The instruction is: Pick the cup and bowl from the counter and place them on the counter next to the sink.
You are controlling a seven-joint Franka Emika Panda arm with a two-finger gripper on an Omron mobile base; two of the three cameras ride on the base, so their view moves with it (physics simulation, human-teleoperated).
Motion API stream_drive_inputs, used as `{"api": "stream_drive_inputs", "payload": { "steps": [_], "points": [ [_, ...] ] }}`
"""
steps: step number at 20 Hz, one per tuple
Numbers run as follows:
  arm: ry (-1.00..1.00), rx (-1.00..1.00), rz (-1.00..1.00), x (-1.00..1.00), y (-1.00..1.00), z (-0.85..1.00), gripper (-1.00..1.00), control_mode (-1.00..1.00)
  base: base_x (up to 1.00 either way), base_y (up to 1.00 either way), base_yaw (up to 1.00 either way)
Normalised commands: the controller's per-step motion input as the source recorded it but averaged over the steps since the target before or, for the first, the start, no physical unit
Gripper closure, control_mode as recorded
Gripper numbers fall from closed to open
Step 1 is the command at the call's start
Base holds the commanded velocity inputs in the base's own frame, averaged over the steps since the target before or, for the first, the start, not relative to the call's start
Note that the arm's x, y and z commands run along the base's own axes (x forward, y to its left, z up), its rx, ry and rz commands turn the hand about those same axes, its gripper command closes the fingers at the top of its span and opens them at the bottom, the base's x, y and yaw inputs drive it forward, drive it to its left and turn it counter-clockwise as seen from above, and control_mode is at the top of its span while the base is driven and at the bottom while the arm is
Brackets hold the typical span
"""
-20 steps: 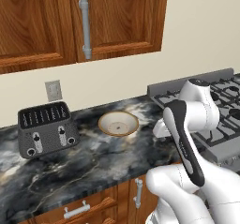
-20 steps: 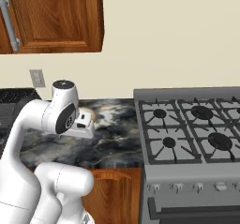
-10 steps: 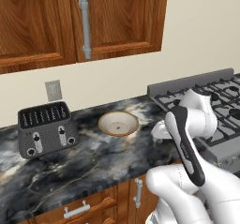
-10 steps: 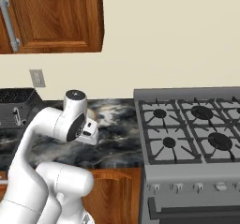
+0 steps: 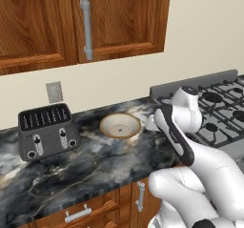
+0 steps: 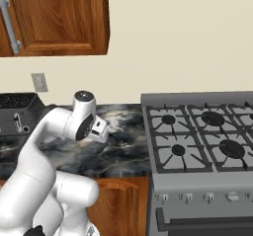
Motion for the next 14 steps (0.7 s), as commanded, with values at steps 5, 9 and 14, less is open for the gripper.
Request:
{"api": "stream_drive_inputs", "payload": {
  "steps": [5,9,14],
  "points": [
    [0.07,0.0,-0.01,0.57,0.0,0.0,-1.0,-1.0,0.0,0.0,0.0],
    [0.08,0.0,0.0,0.7,0.0,-0.06,-1.0,-1.0,0.0,0.0,0.0],
    [0.02,0.0,0.0,0.65,0.01,-0.3,-1.0,-1.0,0.0,0.0,0.0]
  ]
}}
